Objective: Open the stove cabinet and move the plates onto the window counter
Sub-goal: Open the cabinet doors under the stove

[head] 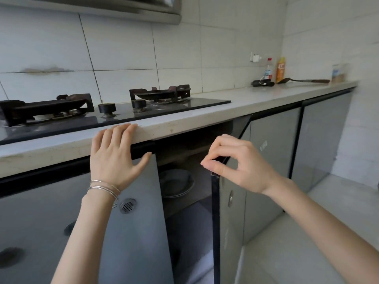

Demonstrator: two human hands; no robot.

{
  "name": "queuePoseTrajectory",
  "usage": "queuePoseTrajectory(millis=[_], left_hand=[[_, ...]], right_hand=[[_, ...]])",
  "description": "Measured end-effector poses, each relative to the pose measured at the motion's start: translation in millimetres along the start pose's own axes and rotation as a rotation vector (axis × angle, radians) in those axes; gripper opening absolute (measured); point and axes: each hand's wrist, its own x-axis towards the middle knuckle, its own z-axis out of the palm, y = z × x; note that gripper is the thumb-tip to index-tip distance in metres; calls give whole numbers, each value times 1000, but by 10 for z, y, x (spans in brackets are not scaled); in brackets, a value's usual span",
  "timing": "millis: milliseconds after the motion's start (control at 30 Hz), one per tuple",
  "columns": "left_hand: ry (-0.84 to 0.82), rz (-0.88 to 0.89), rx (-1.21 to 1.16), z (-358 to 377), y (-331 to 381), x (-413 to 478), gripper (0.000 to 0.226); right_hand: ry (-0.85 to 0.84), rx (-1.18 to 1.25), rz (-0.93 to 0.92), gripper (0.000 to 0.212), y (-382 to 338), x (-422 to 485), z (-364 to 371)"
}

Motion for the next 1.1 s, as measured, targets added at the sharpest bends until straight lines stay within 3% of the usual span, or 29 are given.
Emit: queuePoseTrajectory(millis=[300,467,700,1100], left_hand=[[18,-30,-5,20,113,90,66],[-71,109,-18,201,463,315,69],[-52,205,-72,533,663,497,72],[39,132,-193,533,698,492,63]], right_hand=[[128,-88,-16,20,-8,-211,-40],[182,-88,-7,21,-8,-169,83],[189,-148,-43,20,7,-137,176],[80,-218,-51,23,31,-355,-266]])
